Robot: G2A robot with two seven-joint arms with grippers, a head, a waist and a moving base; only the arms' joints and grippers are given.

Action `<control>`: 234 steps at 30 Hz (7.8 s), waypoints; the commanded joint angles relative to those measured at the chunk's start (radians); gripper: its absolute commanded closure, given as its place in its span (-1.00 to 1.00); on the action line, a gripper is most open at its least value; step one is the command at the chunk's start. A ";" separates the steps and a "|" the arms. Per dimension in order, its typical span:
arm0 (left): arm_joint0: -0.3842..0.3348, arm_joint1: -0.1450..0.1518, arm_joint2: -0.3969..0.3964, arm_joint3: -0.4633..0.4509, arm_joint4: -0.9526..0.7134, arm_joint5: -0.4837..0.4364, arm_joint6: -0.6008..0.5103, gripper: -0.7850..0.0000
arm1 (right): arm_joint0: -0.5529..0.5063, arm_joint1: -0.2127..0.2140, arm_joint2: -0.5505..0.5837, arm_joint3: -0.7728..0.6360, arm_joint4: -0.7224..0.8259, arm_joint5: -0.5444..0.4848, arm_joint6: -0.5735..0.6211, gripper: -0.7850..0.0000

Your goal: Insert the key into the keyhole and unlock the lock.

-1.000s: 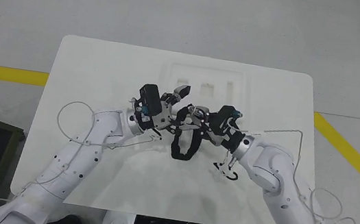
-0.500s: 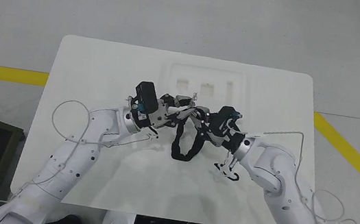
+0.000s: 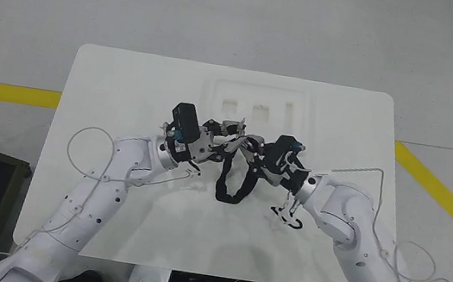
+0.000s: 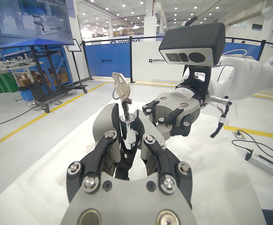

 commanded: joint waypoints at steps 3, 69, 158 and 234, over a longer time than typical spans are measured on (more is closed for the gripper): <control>-0.003 -0.004 0.009 0.008 -0.022 -0.008 -0.007 0.50 | 0.000 0.000 0.006 -0.003 -0.002 -0.001 0.000 1.00; 0.010 0.017 0.014 -0.087 0.402 0.150 0.026 1.00 | -0.035 0.018 0.104 -0.272 0.131 0.097 0.406 1.00; -0.080 0.037 0.071 -0.044 0.366 -0.021 0.048 1.00 | 0.165 0.117 0.013 -0.191 0.139 -0.174 0.506 1.00; -0.070 0.037 0.058 -0.069 0.377 0.090 0.011 1.00 | 0.110 0.115 0.072 -0.200 0.279 0.029 0.476 1.00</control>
